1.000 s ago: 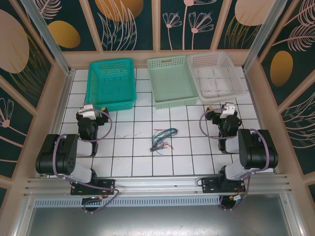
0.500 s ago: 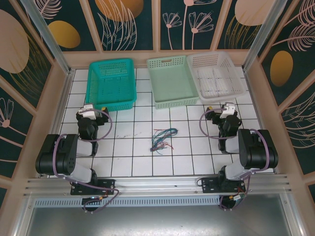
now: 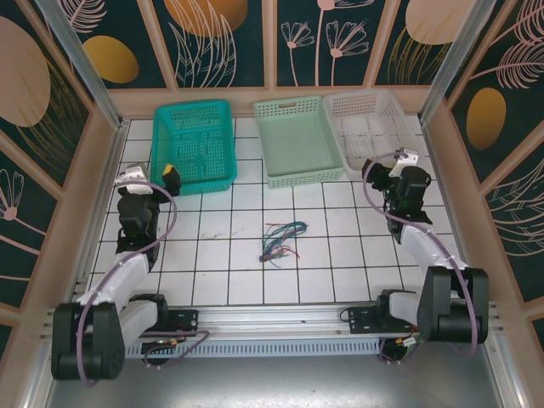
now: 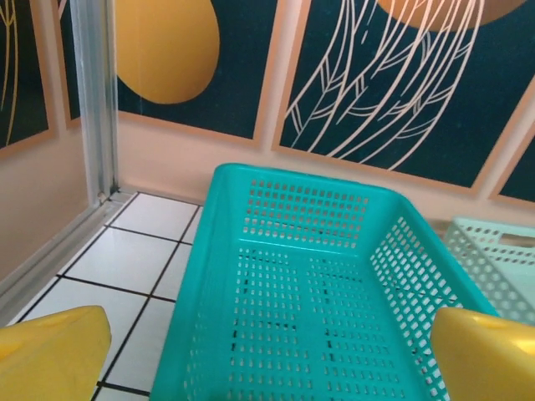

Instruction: Untangle the cables

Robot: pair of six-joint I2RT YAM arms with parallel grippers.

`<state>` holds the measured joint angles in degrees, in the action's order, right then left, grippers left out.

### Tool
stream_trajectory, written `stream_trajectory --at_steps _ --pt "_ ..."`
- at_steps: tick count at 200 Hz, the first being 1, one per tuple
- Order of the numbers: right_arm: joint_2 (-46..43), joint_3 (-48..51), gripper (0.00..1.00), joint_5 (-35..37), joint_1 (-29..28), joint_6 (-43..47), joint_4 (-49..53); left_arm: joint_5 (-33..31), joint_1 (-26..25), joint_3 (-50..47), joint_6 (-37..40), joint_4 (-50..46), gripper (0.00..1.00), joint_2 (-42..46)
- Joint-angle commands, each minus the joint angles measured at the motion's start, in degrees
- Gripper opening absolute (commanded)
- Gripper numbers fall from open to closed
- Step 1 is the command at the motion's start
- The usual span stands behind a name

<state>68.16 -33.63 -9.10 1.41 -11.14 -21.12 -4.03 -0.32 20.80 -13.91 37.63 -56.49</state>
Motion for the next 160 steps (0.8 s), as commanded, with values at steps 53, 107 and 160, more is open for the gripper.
stream_trajectory --at_steps 53,107,160 --pt "-1.3 -4.0 0.68 -9.5 -18.7 -15.2 30.3 11.3 -3.2 0.9 -12.1 -30.5 0.83 13.5" --pt "9.7 -6.3 0.69 -11.1 -30.1 -23.5 30.9 7.7 -27.2 4.5 -16.3 -30.1 0.84 4.3" --pt "21.0 -12.0 0.67 -9.0 -35.2 -26.1 33.0 10.9 -37.8 10.4 -15.8 -28.0 0.78 -13.8"
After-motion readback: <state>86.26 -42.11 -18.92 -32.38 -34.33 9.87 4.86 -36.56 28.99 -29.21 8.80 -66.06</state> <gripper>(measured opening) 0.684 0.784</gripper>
